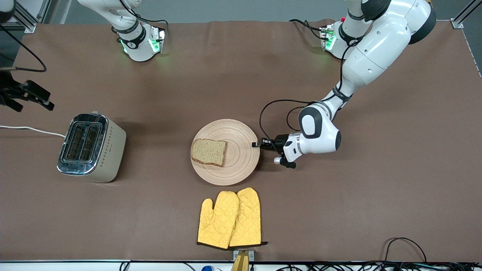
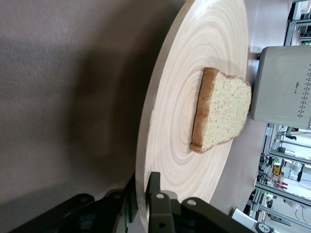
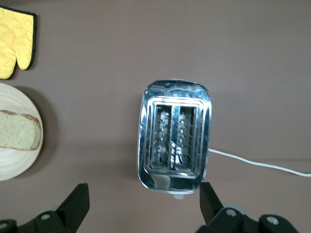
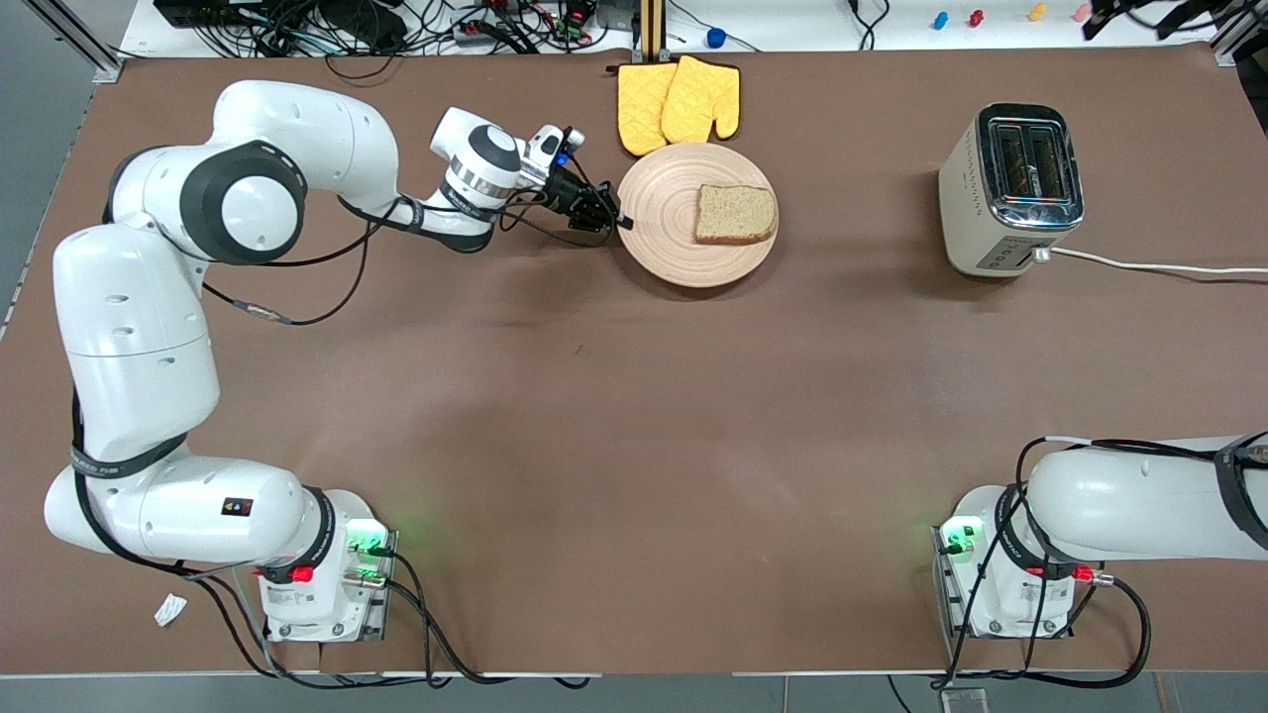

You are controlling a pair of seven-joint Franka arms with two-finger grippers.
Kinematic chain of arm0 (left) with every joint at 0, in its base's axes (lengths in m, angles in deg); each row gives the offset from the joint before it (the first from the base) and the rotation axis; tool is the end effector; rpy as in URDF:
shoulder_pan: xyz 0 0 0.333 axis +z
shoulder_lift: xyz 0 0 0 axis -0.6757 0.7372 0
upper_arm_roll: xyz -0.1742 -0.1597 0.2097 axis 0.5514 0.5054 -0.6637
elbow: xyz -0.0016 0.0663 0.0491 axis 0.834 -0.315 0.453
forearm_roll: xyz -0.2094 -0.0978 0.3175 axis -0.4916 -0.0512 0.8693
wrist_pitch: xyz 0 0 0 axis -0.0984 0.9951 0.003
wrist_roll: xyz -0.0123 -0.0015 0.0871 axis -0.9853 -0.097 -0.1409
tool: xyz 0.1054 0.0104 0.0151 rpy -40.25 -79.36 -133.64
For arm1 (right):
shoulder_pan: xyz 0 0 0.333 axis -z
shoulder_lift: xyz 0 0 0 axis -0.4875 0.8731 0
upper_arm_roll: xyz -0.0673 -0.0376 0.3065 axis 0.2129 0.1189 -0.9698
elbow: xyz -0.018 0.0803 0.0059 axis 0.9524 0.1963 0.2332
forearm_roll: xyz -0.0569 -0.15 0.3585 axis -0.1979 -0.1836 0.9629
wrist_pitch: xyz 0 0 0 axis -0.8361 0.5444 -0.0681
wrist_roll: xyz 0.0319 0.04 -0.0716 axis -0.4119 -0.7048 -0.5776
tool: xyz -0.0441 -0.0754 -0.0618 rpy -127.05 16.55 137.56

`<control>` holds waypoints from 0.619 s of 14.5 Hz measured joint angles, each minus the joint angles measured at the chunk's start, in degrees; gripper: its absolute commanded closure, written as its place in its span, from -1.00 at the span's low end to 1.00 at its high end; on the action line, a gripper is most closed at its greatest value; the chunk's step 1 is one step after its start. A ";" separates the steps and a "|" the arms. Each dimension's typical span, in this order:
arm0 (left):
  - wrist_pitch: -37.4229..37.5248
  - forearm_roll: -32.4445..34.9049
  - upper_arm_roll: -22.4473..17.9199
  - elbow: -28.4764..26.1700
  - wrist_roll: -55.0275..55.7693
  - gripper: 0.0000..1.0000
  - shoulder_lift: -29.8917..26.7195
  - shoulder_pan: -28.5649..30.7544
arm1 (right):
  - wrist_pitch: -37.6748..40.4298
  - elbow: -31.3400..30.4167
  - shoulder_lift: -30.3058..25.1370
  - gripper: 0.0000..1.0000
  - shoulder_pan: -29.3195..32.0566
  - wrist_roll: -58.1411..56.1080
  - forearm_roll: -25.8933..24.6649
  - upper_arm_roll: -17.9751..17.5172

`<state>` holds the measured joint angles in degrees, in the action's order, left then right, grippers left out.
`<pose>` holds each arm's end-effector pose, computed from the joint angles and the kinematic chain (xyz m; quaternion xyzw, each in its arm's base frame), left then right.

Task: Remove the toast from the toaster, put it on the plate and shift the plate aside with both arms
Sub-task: 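Release the toast and withdraw the right gripper while the left grips the rim, then slide the plate with the left gripper away from the toaster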

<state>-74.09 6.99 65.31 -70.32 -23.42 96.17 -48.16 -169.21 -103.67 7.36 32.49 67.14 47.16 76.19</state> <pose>0.5662 -0.3413 0.1431 0.8902 -0.0269 -0.0591 0.4508 0.5287 -0.0590 0.6216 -0.9983 -0.0041 -0.0571 0.0141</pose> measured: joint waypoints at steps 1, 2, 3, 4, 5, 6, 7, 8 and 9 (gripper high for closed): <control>-0.42 0.00 -0.06 0.23 0.00 1.00 -0.39 0.50 | 2.07 1.64 0.00 -1.00 -0.01 0.02 -0.44 0.00; -0.52 0.00 -0.09 0.45 0.00 0.99 -0.95 1.15 | 3.90 2.94 0.00 -1.00 -0.04 0.03 -0.85 -0.02; -0.53 0.04 -0.14 0.63 0.17 1.00 -1.67 1.83 | 5.66 4.17 0.00 -1.00 -0.07 0.03 -1.38 -0.08; -0.52 0.09 -0.24 0.73 0.65 0.99 -2.33 2.38 | 7.09 5.22 0.00 -1.00 -0.10 0.07 -1.96 -0.15; -0.46 0.13 -0.24 0.89 1.18 0.99 -2.94 2.82 | 8.17 5.98 -0.01 -1.00 -0.16 0.30 -2.30 -0.22; -0.05 0.20 -0.21 1.25 1.64 0.99 -3.62 3.25 | 8.92 6.25 0.00 -1.00 -0.41 1.03 -2.39 -0.31; 0.76 0.50 -0.21 1.65 2.58 0.99 -4.66 3.76 | 9.32 6.27 0.03 -1.00 -1.10 2.18 -2.58 -0.40; 2.11 0.79 -0.22 1.98 3.69 1.00 -6.03 4.45 | 9.42 6.27 0.10 -1.00 -2.07 3.48 -3.22 -0.50; 3.51 1.02 -0.24 2.17 4.70 0.99 -7.54 5.38 | 9.42 6.27 0.21 -1.00 -2.88 4.56 -3.85 -0.66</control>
<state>-70.57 8.00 65.07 -68.15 -18.72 88.64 -42.79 -159.79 -97.40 7.58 29.61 71.70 43.30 75.53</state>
